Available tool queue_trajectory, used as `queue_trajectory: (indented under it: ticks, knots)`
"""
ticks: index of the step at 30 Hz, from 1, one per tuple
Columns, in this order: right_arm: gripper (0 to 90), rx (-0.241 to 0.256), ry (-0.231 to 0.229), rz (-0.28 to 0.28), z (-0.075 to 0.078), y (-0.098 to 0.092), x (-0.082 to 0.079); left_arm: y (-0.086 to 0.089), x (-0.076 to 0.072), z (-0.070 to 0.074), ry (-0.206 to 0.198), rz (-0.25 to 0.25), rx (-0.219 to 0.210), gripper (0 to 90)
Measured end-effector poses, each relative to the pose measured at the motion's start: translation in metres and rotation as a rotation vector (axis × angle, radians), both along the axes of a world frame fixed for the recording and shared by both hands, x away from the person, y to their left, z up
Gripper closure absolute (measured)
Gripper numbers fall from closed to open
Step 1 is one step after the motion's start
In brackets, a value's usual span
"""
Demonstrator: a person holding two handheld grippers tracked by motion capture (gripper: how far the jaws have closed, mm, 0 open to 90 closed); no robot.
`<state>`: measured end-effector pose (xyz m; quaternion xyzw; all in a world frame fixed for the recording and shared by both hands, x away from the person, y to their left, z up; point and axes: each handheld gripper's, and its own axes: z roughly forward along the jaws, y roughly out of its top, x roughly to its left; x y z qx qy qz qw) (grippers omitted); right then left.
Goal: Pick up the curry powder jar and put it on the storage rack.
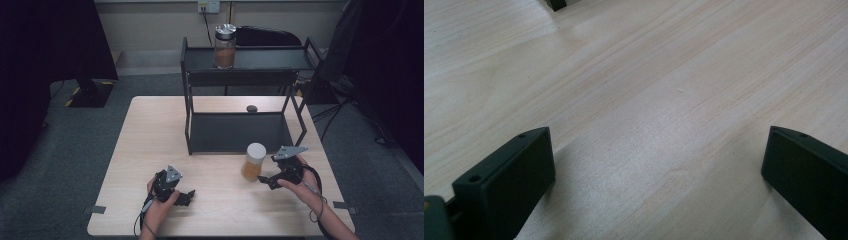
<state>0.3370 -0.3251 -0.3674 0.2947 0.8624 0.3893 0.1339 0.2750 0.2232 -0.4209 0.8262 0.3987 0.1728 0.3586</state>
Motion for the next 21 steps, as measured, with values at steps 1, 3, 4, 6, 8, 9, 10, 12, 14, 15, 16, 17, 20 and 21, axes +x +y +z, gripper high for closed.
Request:
queue_trajectory:
  ticks: [1,3,4,6,8,9,10,12,14,15,16,17,20,21]
  knots:
    - [1.8,0.000,-0.003,-0.001,0.001,0.001,0.000,0.000,0.000,0.000,0.000,0.000,0.000,0.0]
    - [1.8,0.009,-0.007,0.006,0.002,0.003,0.002,0.000,0.000,0.000,0.000,0.000,0.000,0.0]
    - [1.8,0.012,-0.007,0.008,0.003,0.004,0.003,0.000,0.000,0.000,0.000,0.000,0.000,0.0]
    - [1.7,0.016,-0.008,0.010,0.004,0.006,0.004,0.000,0.000,0.000,0.000,0.000,0.000,0.0]
    - [1.7,0.022,-0.012,0.013,0.004,0.007,0.004,0.000,0.000,0.000,0.000,0.000,0.000,0.0]
    - [1.7,0.025,-0.013,0.012,0.005,0.009,0.005,0.000,0.000,0.000,0.000,0.000,0.000,0.0]
    - [1.8,0.028,-0.015,0.014,0.005,0.009,0.005,0.000,0.000,0.000,0.000,0.000,0.000,0.0]
    - [1.6,0.034,-0.024,0.011,0.006,0.011,0.004,0.000,0.000,0.000,0.000,0.000,0.000,0.0]
    - [1.6,0.048,-0.024,0.008,0.006,0.012,0.006,0.000,0.000,0.000,0.000,0.000,0.000,0.0]
    - [1.6,0.057,-0.023,0.010,0.006,0.012,0.006,0.000,0.000,0.000,0.000,0.000,0.000,0.0]
    - [1.6,0.066,-0.025,0.012,0.006,0.012,0.007,0.000,0.000,0.000,0.000,0.000,0.000,0.0]
    - [1.6,0.072,-0.025,0.010,0.006,0.013,0.007,0.000,0.000,0.000,0.000,0.000,0.000,0.0]
    - [1.4,0.092,-0.035,0.006,0.007,0.014,0.008,0.000,0.000,0.000,0.000,0.000,0.000,0.0]
    - [1.6,0.104,-0.035,0.006,0.006,0.014,0.008,0.000,0.000,0.000,0.000,0.000,0.000,0.0]
